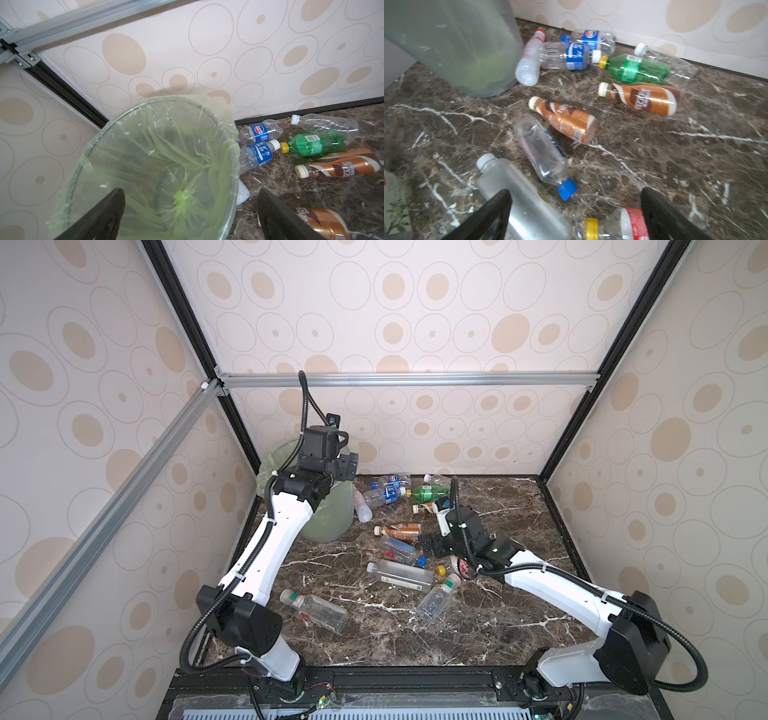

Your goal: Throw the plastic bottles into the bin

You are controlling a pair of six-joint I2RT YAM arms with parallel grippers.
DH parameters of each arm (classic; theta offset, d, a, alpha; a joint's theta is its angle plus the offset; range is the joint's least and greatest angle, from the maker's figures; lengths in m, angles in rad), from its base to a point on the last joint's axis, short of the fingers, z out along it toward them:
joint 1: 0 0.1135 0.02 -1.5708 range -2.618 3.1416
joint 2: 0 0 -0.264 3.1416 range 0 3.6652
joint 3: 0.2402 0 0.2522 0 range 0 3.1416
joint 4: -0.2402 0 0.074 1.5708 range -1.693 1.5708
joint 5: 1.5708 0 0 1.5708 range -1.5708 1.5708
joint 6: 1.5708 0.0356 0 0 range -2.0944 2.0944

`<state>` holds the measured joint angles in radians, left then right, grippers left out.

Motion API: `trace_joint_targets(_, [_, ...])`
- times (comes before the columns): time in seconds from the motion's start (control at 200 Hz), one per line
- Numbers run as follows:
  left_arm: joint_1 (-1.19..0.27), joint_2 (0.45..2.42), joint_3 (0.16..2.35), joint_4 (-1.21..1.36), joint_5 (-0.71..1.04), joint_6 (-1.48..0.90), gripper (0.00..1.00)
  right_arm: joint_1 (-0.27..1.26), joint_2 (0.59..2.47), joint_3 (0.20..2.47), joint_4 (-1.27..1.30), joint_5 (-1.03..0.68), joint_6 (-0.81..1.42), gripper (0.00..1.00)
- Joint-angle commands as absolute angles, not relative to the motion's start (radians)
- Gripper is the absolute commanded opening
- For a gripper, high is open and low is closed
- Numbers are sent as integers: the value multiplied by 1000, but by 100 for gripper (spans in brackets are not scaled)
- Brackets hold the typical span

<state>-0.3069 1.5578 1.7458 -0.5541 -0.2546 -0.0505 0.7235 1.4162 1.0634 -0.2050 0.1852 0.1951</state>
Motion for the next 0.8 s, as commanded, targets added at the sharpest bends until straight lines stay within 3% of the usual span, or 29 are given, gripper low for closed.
trace_joint_targets(0.0, [-242, 1477, 1720, -508, -152, -165, 99, 785, 1478, 1117, -186, 164, 152, 100])
trace_joint_targets(0.165, [-119, 1430, 1690, -560, -61, -241, 99, 852, 1590, 1193, -173, 153, 157, 100])
trace_joint_targets(0.44, [169, 1270, 1440, -508, 187, -419, 99, 971, 1749, 1330, -182, 150, 139, 100])
trace_joint_targets(0.795, [364, 1077, 1158, -373, 340, -554, 99, 1116, 1887, 1421, -149, 128, 120, 100])
